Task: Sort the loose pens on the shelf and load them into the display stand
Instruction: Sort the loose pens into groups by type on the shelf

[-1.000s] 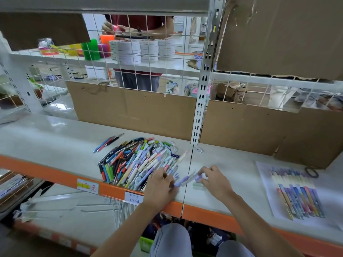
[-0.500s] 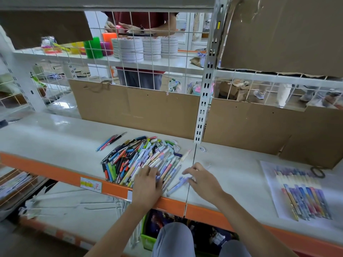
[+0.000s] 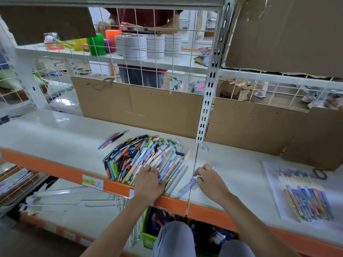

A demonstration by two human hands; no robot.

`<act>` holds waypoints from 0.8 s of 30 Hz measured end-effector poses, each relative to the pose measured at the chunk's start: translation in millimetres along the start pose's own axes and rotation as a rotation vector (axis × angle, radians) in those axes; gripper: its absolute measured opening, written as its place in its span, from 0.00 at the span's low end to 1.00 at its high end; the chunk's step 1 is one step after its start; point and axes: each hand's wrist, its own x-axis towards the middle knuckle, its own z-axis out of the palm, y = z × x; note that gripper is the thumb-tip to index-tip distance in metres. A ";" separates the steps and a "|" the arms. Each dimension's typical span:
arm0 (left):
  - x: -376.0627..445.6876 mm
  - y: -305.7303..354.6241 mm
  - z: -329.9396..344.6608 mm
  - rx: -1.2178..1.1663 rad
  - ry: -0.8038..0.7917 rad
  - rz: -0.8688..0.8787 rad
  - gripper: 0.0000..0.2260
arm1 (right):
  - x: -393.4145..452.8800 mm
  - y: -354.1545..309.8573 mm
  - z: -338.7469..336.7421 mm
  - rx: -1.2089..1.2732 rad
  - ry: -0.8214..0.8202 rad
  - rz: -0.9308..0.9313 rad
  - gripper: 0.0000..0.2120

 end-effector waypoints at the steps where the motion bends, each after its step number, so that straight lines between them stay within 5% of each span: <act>1: 1.0 0.7 -1.1 -0.008 -0.011 -0.005 0.13 | 0.4 1.7 -1.6 0.011 0.018 0.025 0.13; 13: -4.0 1.4 -6.4 0.029 0.009 0.025 0.13 | -4.5 -3.5 -1.5 0.051 0.032 -0.018 0.08; 24: -9.0 0.1 -5.9 0.105 -0.009 0.036 0.15 | 9.2 -22.4 3.3 -0.056 -0.127 0.000 0.08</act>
